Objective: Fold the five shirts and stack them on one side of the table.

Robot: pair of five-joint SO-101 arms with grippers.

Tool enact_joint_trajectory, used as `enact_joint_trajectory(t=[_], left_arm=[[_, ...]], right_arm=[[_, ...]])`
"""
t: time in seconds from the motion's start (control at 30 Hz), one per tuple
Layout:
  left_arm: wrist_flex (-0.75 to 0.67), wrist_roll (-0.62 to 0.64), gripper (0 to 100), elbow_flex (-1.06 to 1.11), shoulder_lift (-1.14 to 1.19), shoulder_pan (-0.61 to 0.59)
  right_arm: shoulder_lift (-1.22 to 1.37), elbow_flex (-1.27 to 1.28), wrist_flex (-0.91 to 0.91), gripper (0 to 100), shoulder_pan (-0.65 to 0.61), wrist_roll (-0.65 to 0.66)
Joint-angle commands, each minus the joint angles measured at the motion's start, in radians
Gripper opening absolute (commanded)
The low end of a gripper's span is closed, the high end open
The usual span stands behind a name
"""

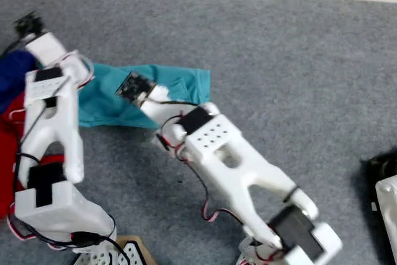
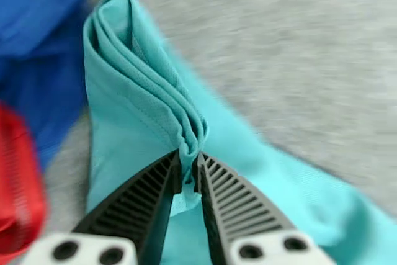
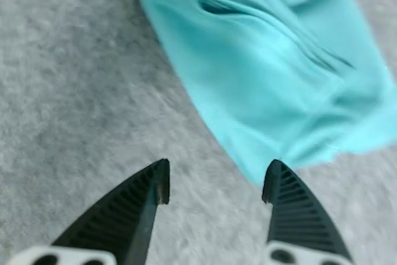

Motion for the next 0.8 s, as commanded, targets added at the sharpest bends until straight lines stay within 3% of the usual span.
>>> enact_joint_trajectory(t=[0.0, 0.47, 0.77], left_arm=[[-0.017, 0.005, 1, -0.053, -0.102, 0.102], [-0.015, 0.005, 1, -0.041, -0.177, 0.412], [-0.018, 0.002, 1, 0.027, -0.176, 0.558]], right_arm=[[-0.130, 0.038, 0.018, 24.8, 0.087, 0.008], [-0.275, 0.186, 0.010, 24.8, 0.315, -0.094], [-0.248, 0.186, -0.010, 24.8, 0.325, -0.097]])
